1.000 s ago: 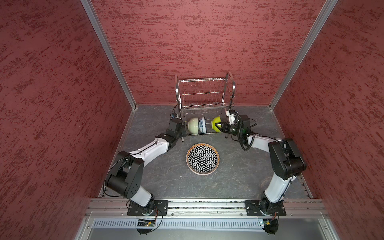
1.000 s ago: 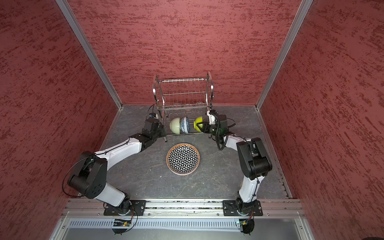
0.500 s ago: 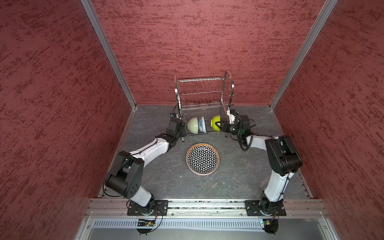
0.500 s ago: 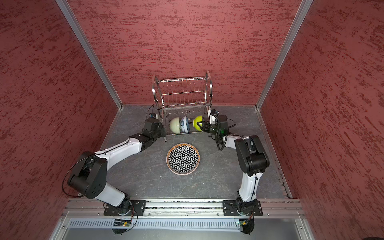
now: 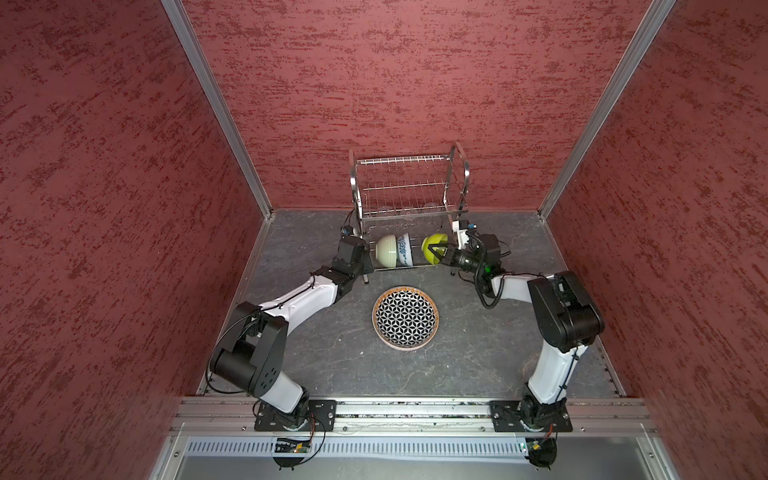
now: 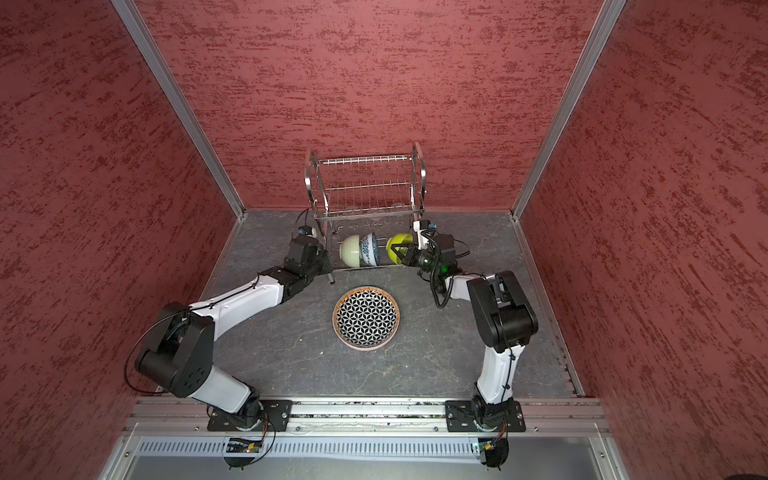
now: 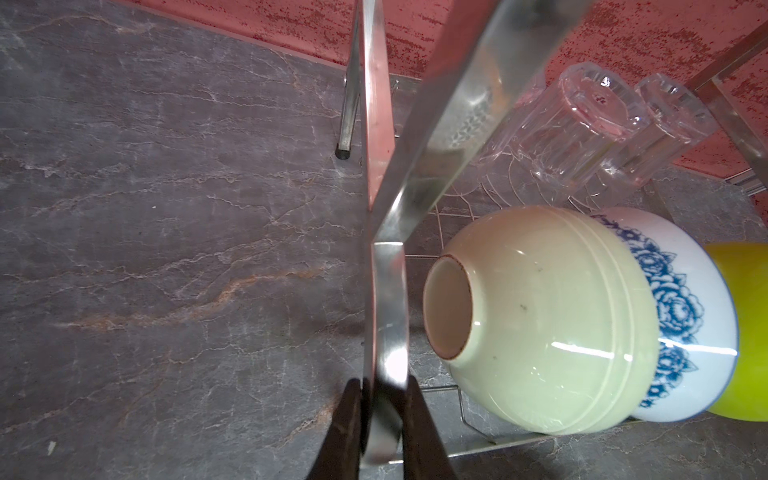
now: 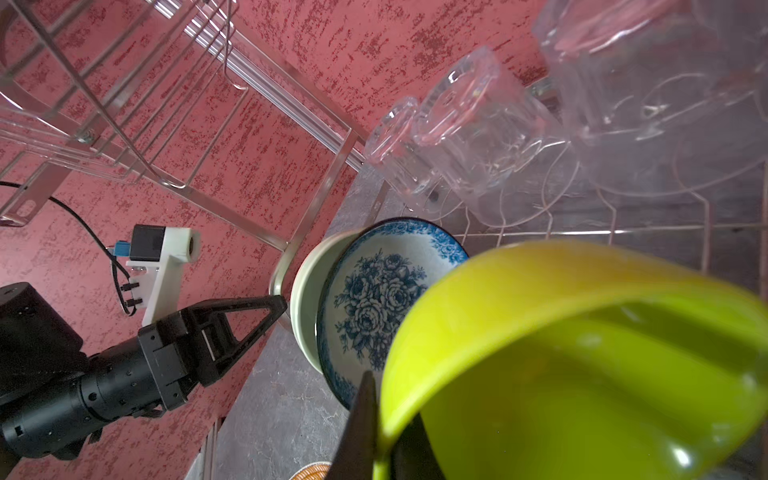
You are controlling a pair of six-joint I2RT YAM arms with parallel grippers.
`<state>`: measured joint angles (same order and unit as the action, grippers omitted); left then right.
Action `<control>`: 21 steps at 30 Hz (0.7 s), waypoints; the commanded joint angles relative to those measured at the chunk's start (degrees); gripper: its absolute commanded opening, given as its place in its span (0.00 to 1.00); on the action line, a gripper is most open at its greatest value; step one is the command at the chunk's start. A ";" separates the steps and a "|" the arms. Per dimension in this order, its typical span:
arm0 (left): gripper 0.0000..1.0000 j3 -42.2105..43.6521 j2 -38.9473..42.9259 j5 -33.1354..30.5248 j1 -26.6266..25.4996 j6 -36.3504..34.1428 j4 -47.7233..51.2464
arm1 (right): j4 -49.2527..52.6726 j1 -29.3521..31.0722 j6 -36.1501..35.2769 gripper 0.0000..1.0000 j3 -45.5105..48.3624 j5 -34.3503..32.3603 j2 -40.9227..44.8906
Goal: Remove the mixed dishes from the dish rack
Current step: 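Pull the lime-green bowl out of the rack toward the robot with the right gripper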
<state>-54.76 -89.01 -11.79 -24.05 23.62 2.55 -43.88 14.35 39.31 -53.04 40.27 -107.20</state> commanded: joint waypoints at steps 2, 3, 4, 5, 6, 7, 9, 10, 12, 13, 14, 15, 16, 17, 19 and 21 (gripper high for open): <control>0.10 -1.14 0.68 0.39 0.67 2.93 -1.62 | -5.98 -0.27 1.98 0.03 1.25 2.89 3.14; 0.10 -1.14 0.68 0.37 0.67 3.00 -1.67 | -6.04 -0.20 1.99 0.03 1.31 2.99 3.48; 0.10 -1.11 0.68 0.34 0.67 3.05 -1.67 | -5.99 -0.26 2.00 0.02 1.24 3.12 3.88; 0.10 -1.07 0.77 0.42 0.67 3.07 -1.67 | -6.10 -0.27 2.07 0.02 1.32 3.47 4.30; 0.10 -1.05 0.77 0.45 0.67 3.03 -1.67 | -6.28 -0.26 2.25 0.01 1.35 3.91 4.68; 0.10 -1.05 0.83 0.45 0.67 3.15 -1.67 | -6.56 -0.25 2.51 0.01 1.38 4.34 5.01; 0.10 -1.05 0.86 0.45 0.67 3.11 -1.60 | -8.03 -0.20 3.78 0.01 1.68 5.51 5.65; 0.10 -1.13 0.86 0.46 0.65 3.11 -1.58 | -8.87 -0.15 4.32 0.01 1.81 6.04 5.89; 0.10 -1.18 0.84 0.45 0.67 3.19 -1.34 | -10.76 -0.19 5.98 0.01 2.39 7.14 6.53; 0.10 -1.22 0.86 0.45 0.67 3.21 -1.29 | -11.65 -0.09 6.69 0.00 2.80 7.64 7.01; 0.10 -1.22 0.86 0.45 0.67 3.19 -1.25 | -12.28 -0.03 7.46 0.00 3.37 8.08 7.62; 0.10 -1.22 0.86 0.34 0.67 3.21 -1.18 | -12.53 0.02 7.86 0.00 3.80 8.39 8.27; 0.10 -1.31 0.86 0.31 0.67 3.10 -1.05 | -12.34 0.21 8.04 0.00 4.45 8.66 9.16; 0.10 -1.40 0.88 0.30 0.67 3.09 -0.88 | -11.40 0.36 7.85 0.00 5.17 8.77 10.32; 0.10 -1.37 1.03 0.27 0.67 3.01 -0.63 | -8.17 0.91 6.51 0.00 6.51 8.64 13.02; 0.10 -1.40 1.29 0.27 0.76 2.94 -0.27 | -3.60 1.78 4.03 0.00 7.97 8.08 16.38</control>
<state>-54.76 -88.99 -11.79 -24.05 23.64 2.59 -48.99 14.90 45.28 -45.84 47.13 -95.79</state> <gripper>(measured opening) 0.170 0.081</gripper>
